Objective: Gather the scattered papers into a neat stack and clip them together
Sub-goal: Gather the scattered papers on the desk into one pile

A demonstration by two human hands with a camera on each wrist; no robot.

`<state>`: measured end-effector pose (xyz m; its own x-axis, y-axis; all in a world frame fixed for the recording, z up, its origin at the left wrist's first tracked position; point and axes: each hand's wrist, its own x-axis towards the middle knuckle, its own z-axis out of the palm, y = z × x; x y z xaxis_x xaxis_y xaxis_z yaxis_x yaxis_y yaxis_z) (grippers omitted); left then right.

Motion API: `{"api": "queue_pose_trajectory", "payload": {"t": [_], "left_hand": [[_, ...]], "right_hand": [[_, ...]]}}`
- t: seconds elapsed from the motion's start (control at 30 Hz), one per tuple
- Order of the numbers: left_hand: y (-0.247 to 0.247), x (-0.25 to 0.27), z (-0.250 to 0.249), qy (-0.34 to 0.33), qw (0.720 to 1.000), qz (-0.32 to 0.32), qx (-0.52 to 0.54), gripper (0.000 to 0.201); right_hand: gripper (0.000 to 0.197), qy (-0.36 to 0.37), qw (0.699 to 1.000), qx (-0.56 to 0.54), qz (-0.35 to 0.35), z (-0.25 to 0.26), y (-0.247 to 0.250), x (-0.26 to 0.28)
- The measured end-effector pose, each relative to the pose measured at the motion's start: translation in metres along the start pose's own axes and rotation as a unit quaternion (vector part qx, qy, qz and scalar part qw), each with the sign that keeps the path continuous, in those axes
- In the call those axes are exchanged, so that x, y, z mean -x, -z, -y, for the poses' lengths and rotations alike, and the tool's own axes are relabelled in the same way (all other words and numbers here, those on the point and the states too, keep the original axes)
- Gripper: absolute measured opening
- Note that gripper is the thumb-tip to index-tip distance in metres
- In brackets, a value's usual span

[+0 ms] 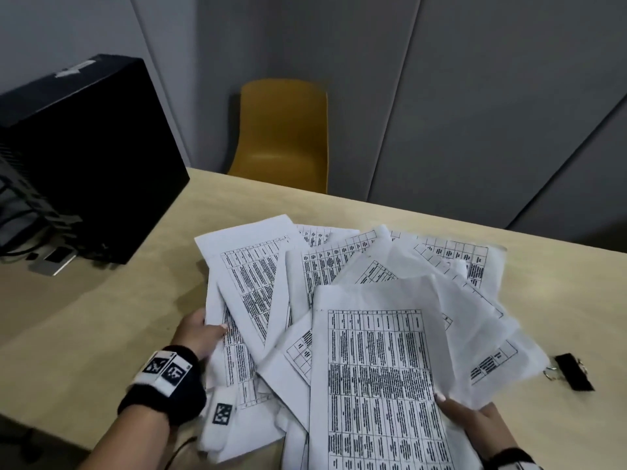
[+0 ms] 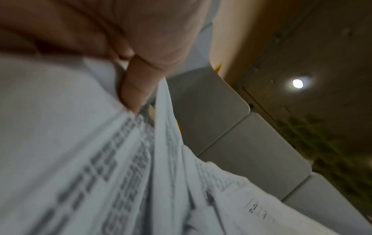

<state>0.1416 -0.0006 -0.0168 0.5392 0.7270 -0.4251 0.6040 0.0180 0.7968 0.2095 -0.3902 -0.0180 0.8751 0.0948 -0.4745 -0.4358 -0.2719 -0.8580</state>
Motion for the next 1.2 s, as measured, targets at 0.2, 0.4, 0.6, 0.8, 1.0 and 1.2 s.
{"api": "queue_pose_trajectory", "payload": {"t": [0.2,0.4,0.6,0.8,1.0,1.2], "left_hand": [[-0.008,-0.017,-0.026,-0.025,0.999,0.041,0.010,0.044],[-0.045,-0.020,-0.061,0.020,0.993,0.100,0.060,0.098],[-0.070,-0.020,-0.060,0.033,0.985,0.165,-0.024,0.048],[-0.062,-0.021,-0.044,0.039,0.984,0.174,0.015,0.039],[-0.057,-0.013,-0.022,0.051,0.978,0.204,0.002,0.033],[-0.048,-0.004,-0.008,0.021,0.996,0.067,-0.049,0.035]], "right_hand": [[0.058,-0.048,0.999,-0.018,0.001,0.002,0.005,-0.006],[0.058,-0.015,0.999,-0.035,0.017,0.004,0.002,-0.007],[0.043,0.025,0.999,0.002,0.037,0.001,0.007,-0.012],[0.045,-0.010,0.998,-0.048,0.028,0.007,0.006,-0.010],[0.055,-0.026,0.999,-0.039,-0.004,-0.019,0.010,-0.021],[0.050,-0.050,0.998,-0.017,-0.025,-0.027,0.008,-0.025]]}}
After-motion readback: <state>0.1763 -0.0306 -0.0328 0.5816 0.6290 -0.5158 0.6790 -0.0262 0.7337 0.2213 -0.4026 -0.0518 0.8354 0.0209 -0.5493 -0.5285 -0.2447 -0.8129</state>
